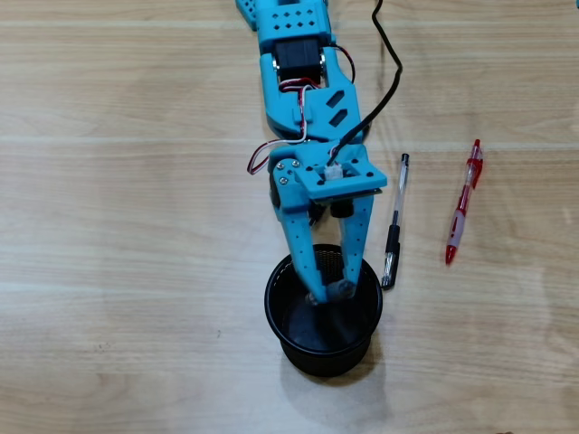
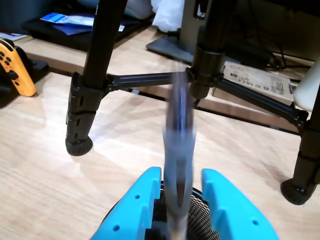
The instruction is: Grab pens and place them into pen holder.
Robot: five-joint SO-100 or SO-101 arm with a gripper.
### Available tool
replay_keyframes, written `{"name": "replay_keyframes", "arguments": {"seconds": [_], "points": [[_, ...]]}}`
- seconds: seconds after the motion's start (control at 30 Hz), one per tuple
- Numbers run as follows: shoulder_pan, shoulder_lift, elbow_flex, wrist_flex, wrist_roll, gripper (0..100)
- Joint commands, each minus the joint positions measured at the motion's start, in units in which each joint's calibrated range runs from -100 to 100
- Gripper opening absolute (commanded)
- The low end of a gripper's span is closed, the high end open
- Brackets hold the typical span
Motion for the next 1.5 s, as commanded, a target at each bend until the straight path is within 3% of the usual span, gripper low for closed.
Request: {"name": "replay_keyframes", "arguments": {"seconds": [0.0,0.23,0.4,0.5,0.8,1.17,1.47], "points": [[0.20,-1.68,-3.31,-0.59,-0.28,13],[-1.07,-5.71,-1.78,1.82,-0.08,10],[-1.52,-15.46,2.09,16.37,0.13,10],[-1.52,-25.45,7.59,28.51,0.13,3],[-3.79,-44.18,20.57,47.19,-0.23,2],[-5.24,-58.13,34.90,59.07,-0.74,2],[-5.79,-64.18,45.18,59.67,-7.85,2]]}}
